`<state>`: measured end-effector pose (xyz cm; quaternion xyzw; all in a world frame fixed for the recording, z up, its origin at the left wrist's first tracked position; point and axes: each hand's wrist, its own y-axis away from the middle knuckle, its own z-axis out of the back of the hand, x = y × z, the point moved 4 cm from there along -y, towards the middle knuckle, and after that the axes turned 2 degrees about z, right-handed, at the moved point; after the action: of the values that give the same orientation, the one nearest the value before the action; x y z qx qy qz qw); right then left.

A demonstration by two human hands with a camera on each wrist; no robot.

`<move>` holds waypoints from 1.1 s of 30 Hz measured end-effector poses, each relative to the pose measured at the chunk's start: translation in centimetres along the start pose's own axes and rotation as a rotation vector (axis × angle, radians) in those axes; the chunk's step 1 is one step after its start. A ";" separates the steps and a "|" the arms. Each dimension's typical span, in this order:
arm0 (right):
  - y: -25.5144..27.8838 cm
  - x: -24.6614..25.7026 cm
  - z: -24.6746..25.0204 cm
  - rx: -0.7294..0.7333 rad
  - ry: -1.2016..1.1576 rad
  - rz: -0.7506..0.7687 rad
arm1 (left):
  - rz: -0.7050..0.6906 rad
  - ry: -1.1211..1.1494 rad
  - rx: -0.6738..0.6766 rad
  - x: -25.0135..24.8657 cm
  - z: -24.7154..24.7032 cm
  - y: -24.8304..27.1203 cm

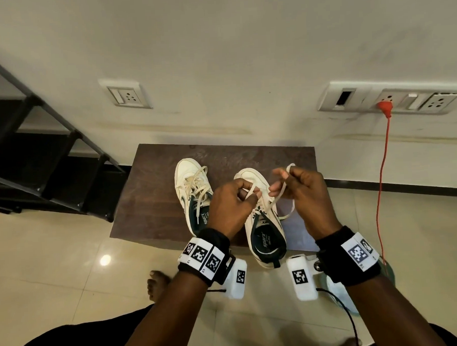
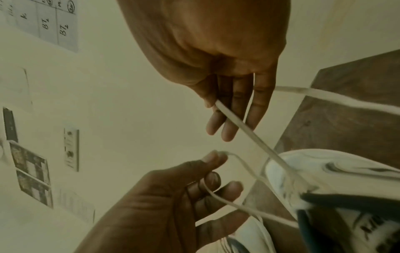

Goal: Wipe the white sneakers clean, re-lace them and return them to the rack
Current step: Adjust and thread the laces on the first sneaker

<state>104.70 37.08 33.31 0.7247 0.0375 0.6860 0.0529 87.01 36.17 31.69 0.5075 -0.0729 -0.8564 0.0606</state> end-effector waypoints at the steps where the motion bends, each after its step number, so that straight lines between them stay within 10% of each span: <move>1: -0.4 0.8 -0.2 0.023 0.004 0.023 | -0.038 -0.052 0.020 -0.8 0.2 -0.1; 8: -1.2 2.8 -2.2 0.191 0.012 0.075 | -0.229 -0.546 0.205 -3.6 1.0 0.0; 22: 0.0 5.5 -1.9 0.015 0.254 0.146 | -0.324 -0.332 0.208 -4.8 2.4 0.2; 28: -1.1 3.9 -3.9 0.241 0.212 -0.179 | -0.364 -0.515 0.360 -5.6 3.3 -0.4; 33: -0.7 1.6 -3.6 0.322 0.201 -0.501 | -0.212 -0.510 0.155 -4.0 4.1 -0.4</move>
<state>101.21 38.08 34.95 0.6206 0.3278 0.7051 0.1008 85.25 37.57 36.99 0.2836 -0.0977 -0.9498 -0.0885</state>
